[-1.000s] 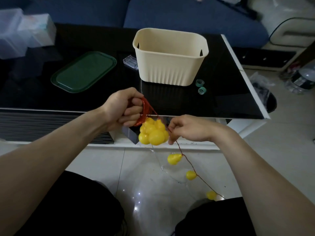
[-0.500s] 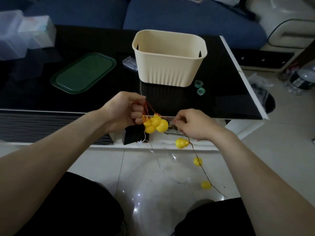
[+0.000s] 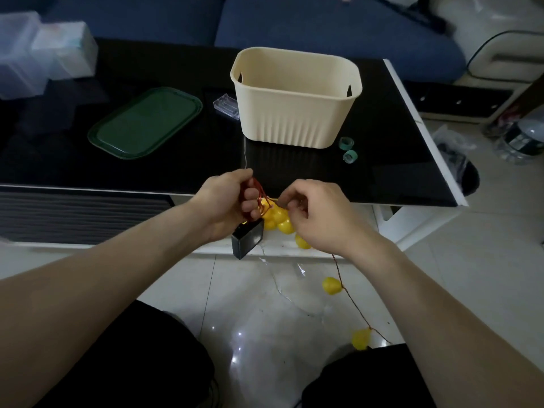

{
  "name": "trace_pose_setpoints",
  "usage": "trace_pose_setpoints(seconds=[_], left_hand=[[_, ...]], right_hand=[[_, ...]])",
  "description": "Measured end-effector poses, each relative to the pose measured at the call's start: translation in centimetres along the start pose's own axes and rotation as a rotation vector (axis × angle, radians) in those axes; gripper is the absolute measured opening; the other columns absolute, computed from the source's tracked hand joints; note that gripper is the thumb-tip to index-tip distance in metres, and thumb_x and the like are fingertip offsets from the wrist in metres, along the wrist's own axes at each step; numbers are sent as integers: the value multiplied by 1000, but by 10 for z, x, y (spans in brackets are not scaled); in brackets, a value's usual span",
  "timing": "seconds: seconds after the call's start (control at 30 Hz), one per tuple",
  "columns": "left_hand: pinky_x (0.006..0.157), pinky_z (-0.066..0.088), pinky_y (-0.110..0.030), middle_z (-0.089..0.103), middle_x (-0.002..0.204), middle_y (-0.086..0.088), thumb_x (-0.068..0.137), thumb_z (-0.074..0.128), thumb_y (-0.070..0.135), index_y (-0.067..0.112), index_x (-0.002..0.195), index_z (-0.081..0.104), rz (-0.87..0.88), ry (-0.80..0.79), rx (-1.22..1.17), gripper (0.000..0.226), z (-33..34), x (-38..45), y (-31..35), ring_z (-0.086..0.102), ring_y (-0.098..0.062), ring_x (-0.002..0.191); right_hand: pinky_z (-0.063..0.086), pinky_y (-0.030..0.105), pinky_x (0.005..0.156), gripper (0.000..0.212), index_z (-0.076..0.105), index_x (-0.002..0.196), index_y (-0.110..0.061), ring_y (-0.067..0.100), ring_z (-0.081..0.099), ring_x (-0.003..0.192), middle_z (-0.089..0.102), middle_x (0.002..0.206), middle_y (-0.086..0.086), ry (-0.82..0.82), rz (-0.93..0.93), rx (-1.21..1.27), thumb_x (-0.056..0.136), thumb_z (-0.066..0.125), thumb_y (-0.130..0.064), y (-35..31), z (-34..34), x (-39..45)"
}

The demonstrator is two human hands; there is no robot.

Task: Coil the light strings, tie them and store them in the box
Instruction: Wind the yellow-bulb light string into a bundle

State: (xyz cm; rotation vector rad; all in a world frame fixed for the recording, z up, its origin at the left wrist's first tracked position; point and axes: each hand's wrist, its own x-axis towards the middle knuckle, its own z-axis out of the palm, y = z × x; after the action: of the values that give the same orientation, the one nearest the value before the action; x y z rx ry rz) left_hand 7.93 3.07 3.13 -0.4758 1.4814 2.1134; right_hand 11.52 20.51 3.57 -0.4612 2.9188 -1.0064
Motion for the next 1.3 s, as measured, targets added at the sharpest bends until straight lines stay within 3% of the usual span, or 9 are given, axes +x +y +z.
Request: trace_pose_setpoints(seconds=[0.13,0.27,0.37,0.53,0.63,0.73,0.87,1.1,1.3], left_hand=[[55,51,-28,51,61,-4,101,39,26,15,70,43,-5,-32,-79,33,4,-5,3,50,-17,50],[94,54,-43,70,92,-22,97,46,23,12,70,46,-11,-106,-225,29,3,-8,7,67,-34,89],[86,55,-41,68,110,-27,97,44,22,12,75,46,9,-191,-205,24,3,-10,7,69,-34,90],[68,47,-34,60,71,-10,95,42,30,7,92,47,27,-249,-19,23,9,-19,1,56,-23,62],[71,52,-36,52,91,-20,94,41,34,3,112,48,-23,-332,129,35,10,-19,-3,55,-26,73],[67,48,-35,58,90,-18,99,35,31,-1,99,58,-8,-394,269,39,15,-23,-4,57,-26,67],[50,30,-28,58,76,-13,105,27,40,8,95,54,4,-442,490,44,18,-23,-11,46,-20,50],[48,14,-29,31,53,-1,102,46,36,14,64,43,-18,-445,843,45,17,-24,-13,20,-15,48],[48,17,-28,32,55,1,98,56,31,13,74,53,-30,-370,927,30,11,-20,-14,25,-13,48]], right_hand=[[50,20,59,23,65,87,-24,3,59,66,63,76,-11,-6,-12,121,81,65,-3,-7,-1,-2],[50,26,56,24,62,83,-24,9,59,60,64,72,-5,1,-37,134,77,65,-1,-10,0,-2],[47,16,55,38,59,83,-34,8,61,60,65,74,-7,-41,-74,146,78,65,3,-13,0,-4],[54,27,60,20,72,83,-13,10,65,65,69,77,-6,-33,-152,118,79,65,6,-10,0,-4],[53,20,60,27,69,76,-19,5,66,70,69,77,-7,-5,-161,117,79,67,8,-7,-3,-5],[45,7,60,31,65,75,-24,-3,63,71,62,78,-14,9,-145,127,77,74,5,-5,-4,-6],[40,13,55,38,55,65,-28,5,55,63,51,77,-11,22,-103,39,66,92,-20,1,-6,-1],[41,14,49,37,68,72,-26,-1,55,55,64,63,-11,-289,105,4,63,87,-57,6,-21,-2],[50,27,63,18,70,71,-30,5,65,70,73,77,-10,-583,171,-31,80,83,-39,8,-24,-4]])
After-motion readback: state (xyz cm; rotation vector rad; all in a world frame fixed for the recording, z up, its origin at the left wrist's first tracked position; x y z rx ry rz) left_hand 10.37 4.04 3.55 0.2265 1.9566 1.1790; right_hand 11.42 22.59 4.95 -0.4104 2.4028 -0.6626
